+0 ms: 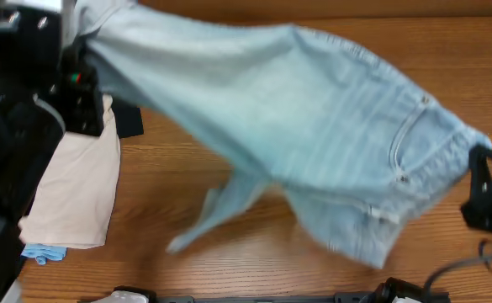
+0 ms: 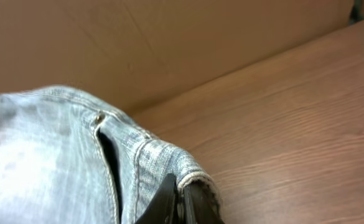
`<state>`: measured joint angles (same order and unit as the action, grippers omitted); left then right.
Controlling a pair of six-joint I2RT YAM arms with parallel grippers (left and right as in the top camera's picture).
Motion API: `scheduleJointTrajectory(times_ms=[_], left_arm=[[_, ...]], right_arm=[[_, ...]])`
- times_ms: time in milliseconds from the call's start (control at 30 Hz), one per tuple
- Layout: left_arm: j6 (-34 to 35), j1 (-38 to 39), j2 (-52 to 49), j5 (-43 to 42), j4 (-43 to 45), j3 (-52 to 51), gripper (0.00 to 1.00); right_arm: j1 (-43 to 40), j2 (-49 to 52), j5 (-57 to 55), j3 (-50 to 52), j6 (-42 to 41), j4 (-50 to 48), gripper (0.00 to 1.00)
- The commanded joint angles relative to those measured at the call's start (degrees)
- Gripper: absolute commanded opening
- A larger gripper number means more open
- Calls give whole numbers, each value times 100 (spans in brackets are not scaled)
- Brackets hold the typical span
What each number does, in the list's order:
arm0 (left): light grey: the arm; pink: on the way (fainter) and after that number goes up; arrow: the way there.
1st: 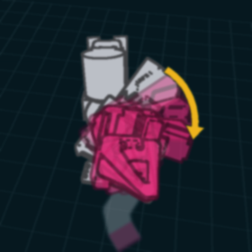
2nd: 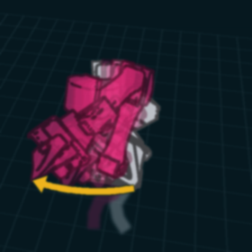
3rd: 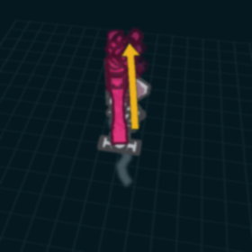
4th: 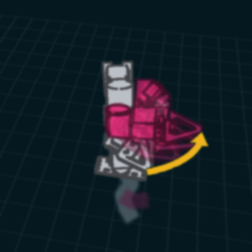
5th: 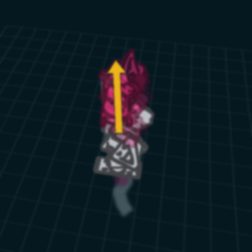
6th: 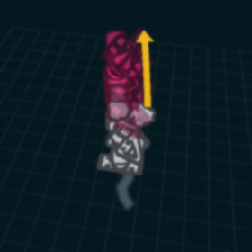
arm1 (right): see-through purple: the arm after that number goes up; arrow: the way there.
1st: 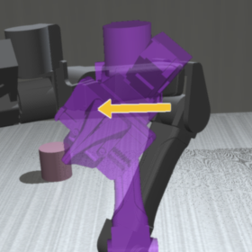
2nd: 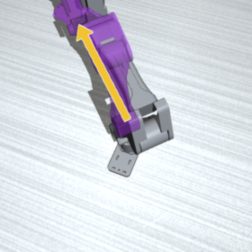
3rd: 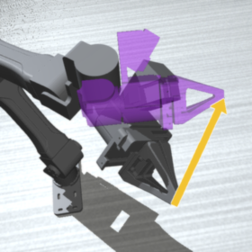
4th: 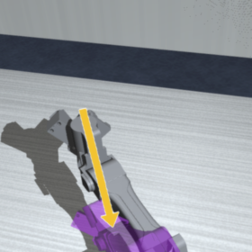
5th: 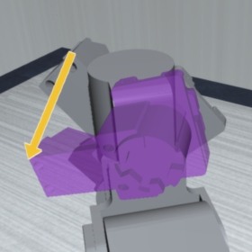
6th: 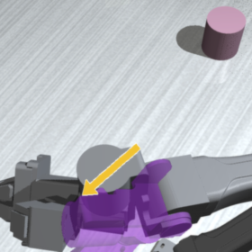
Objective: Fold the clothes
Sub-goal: 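Lift the shorts with both grippers and lay them flat on the table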
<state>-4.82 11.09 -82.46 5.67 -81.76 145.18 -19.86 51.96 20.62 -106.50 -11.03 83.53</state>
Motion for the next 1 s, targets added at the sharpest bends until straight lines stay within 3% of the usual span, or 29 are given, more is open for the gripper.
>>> scheduleJointTrajectory(times_ms=[0, 167, 433, 600, 767, 800, 833, 867, 900, 933, 967], left_arm=[[-11, -59, -197, 267, -70, -48, 4], [-9, -59, -741, 216, -59, -557, 4], [-9, -57, -2465, 114, 267, -1172, 4], [-11, -57, -3849, -201, 1069, -1215, 4], [-11, -57, -4953, -317, 2352, -1215, 4], [-11, -57, -5104, -315, 2610, -1213, 8], [-9, -57, -5239, -315, 2855, -1215, 32], [-4, -57, -5344, -319, 3088, -1215, 64], [-4, -57, -5451, -319, 3335, -1215, 100], [-2, -57, -5506, -321, 3497, -1213, 100], [-2, -57, -5512, -323, 3600, -1213, 100]], right_arm=[[-46, 96, -564, -26, 59, 24, 4], [-46, 393, -560, 426, 157, -188, 4], [-46, 1552, -557, 1849, 234, -1314, 4], [-46, 2828, -560, 2730, 232, -2813, 4], [7, 4325, -507, 2859, 232, -4341, 10], [35, 4588, -466, 2859, 232, -4656, 17], [74, 4859, -378, 2859, 232, -5003, 28], [116, 5069, -352, 2859, 229, -5274, 48], [151, 5252, -341, 2859, 225, -5501, 84], [186, 5401, -337, 2859, 205, -5672, 100], [216, 5512, -339, 2859, 157, -5786, 100]])
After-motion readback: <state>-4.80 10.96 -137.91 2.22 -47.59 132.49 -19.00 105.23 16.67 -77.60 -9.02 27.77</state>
